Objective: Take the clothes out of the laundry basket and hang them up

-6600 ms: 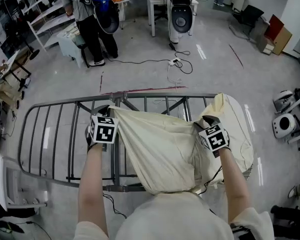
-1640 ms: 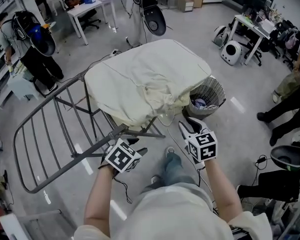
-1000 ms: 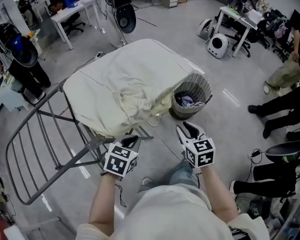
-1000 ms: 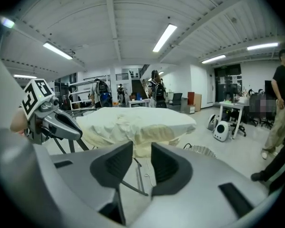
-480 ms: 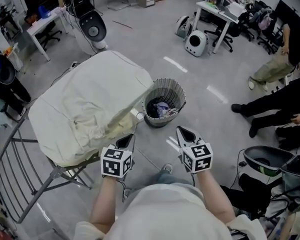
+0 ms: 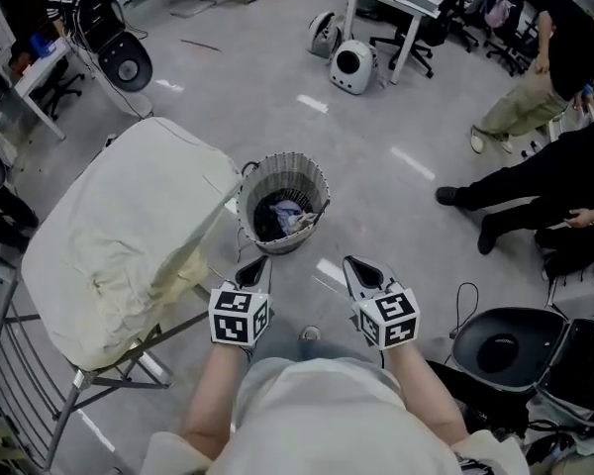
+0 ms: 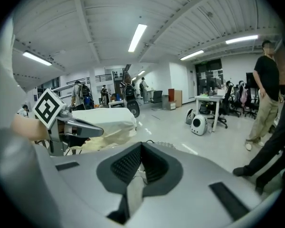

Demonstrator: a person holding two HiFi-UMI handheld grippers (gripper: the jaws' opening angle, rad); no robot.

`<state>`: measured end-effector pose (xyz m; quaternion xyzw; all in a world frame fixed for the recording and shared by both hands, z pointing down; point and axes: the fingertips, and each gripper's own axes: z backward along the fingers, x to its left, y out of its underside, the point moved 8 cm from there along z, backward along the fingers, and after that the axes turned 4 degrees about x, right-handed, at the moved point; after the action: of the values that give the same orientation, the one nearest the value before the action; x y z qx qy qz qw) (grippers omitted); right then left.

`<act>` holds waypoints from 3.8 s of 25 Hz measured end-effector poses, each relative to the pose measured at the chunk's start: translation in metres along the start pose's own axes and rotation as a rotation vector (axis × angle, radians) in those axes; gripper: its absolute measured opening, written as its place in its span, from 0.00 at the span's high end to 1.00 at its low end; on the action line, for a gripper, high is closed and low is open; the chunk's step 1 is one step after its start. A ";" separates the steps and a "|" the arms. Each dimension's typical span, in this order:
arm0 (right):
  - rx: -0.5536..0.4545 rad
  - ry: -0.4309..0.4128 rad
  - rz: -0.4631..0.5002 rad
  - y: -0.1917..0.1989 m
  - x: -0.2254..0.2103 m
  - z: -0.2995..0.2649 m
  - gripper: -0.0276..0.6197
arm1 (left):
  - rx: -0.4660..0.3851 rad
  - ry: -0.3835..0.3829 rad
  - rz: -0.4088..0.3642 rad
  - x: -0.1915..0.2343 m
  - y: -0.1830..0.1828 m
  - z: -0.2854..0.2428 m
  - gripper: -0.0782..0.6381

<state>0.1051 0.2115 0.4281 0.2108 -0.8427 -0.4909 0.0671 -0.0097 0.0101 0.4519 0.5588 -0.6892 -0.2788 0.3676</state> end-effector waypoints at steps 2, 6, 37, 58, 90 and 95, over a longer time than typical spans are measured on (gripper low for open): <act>0.008 0.017 -0.023 0.005 -0.013 -0.004 0.95 | 0.036 0.015 -0.015 -0.005 -0.002 -0.024 0.87; 0.003 0.040 -0.092 0.012 -0.036 -0.017 0.95 | 0.089 0.077 -0.037 -0.007 -0.005 -0.072 0.87; 0.228 0.167 -0.394 0.136 -0.219 -0.299 0.95 | 0.553 0.208 -0.071 0.131 0.138 -0.538 0.73; 0.266 0.207 -0.484 0.221 -0.237 -0.366 0.95 | 0.670 0.289 -0.365 0.140 0.244 -0.633 0.85; 0.085 0.066 -0.200 0.057 -0.089 -0.094 0.93 | -0.090 0.113 -0.067 -0.002 -0.049 -0.179 0.86; 0.109 -0.060 -0.107 0.045 -0.043 -0.099 0.74 | -0.178 0.140 -0.058 -0.010 -0.081 -0.113 0.86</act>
<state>0.1630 0.1700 0.5215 0.2440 -0.8572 -0.4534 0.0040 0.1298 0.0048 0.4511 0.5616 -0.6179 -0.3095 0.4550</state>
